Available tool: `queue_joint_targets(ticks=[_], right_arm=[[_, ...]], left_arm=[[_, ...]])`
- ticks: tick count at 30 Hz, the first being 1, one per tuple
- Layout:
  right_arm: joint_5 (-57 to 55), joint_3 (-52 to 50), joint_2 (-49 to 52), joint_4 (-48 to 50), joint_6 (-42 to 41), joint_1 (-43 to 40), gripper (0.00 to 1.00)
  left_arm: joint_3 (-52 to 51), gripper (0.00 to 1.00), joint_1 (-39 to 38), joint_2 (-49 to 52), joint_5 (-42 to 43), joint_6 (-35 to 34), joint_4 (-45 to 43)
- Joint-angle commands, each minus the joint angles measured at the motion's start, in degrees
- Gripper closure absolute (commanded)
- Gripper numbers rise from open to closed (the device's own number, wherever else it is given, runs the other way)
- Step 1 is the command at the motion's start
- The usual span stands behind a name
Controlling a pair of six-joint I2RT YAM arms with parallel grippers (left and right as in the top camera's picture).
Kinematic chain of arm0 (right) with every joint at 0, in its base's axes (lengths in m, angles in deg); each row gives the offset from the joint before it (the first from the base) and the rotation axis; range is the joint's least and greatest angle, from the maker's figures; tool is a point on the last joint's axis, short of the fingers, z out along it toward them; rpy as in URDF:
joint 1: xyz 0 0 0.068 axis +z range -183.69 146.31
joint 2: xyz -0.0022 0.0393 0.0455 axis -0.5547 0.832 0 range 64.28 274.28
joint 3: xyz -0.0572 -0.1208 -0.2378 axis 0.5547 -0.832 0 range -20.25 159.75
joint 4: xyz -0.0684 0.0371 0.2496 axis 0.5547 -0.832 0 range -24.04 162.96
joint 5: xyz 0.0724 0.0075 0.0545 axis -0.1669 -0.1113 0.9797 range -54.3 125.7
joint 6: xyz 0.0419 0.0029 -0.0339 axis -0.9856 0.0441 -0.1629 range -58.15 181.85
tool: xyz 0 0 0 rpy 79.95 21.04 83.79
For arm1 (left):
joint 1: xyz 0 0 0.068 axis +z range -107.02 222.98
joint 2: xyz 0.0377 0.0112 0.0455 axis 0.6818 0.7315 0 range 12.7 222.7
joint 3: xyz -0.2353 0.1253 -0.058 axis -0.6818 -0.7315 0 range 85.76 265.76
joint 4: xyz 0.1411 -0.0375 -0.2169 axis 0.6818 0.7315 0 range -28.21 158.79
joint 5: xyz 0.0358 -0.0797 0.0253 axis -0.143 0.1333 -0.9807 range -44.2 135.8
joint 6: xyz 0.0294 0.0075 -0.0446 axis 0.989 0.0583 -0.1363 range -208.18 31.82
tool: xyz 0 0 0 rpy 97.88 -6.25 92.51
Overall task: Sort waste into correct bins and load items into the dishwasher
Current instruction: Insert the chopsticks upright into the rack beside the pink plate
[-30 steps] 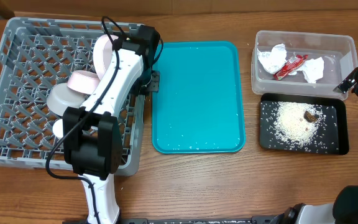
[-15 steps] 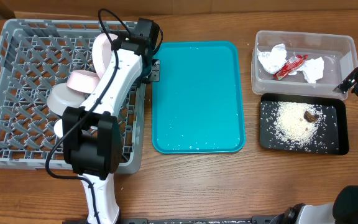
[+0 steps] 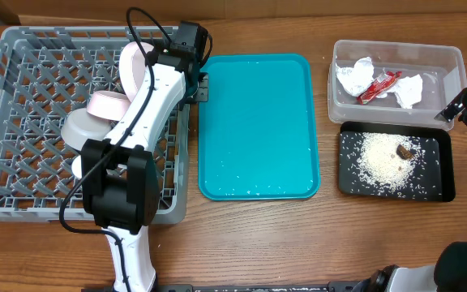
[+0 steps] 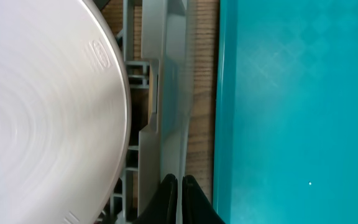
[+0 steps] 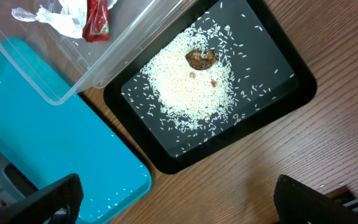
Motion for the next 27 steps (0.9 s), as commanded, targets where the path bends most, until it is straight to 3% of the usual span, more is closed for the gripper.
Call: queue_joint_targets(ticks=[1,27], right_arm=[[0.35,0.85,-1.16,0.13,-0.07,0.11,0.00],[0.33,0.85,-1.16,0.13,-0.07,0.11,0.00]], left_arm=[[-0.24,0.93,1.16,1.01,-2.91,-0.61,-0.37],[-0.24,0.94,1.38,1.01,-4.68,-0.59,-0.74]])
